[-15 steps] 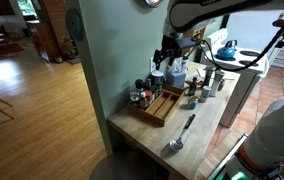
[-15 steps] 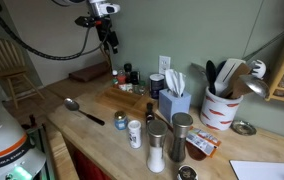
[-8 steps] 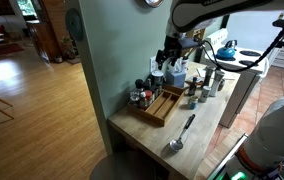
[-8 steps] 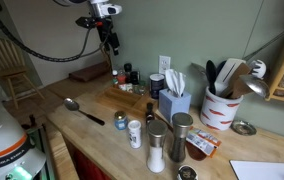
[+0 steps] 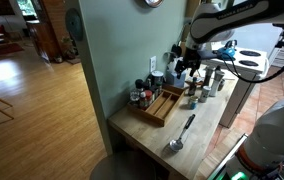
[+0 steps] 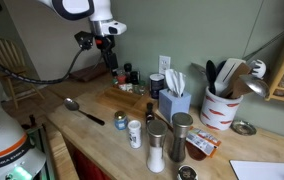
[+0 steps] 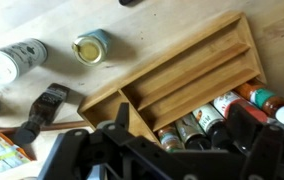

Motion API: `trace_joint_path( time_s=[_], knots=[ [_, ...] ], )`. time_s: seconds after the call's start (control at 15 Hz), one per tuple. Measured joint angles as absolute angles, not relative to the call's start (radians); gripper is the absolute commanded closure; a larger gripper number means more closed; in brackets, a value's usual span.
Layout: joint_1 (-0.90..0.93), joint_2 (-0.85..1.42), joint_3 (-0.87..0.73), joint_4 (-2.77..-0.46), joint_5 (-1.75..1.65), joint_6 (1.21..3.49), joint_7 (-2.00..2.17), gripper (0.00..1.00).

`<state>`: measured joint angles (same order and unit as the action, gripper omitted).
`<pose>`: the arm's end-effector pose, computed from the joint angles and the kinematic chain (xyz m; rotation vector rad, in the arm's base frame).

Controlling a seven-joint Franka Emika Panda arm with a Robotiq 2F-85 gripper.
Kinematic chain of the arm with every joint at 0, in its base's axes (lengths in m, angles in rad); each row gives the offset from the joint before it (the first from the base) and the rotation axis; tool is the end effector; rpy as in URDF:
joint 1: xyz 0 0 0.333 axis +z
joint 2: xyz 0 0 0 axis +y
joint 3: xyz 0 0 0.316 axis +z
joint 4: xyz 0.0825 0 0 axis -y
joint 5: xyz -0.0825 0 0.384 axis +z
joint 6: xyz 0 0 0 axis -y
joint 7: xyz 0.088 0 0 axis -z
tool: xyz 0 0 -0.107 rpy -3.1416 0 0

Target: Lift the glass jug with the golden lid and put it on the tray second row to the right

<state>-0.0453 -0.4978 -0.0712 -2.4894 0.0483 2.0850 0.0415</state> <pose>0.4010 -0.0457 0.4698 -3.0528 0.2644 -0.1449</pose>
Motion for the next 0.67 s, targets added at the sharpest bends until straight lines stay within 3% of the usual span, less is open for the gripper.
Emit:
trace_joint_path(
  time_s=[0.67],
  knots=[
    [-0.104, -0.543, -0.180, -2.701, -0.093, 2.147, -0.304, 0.00]
  ],
)
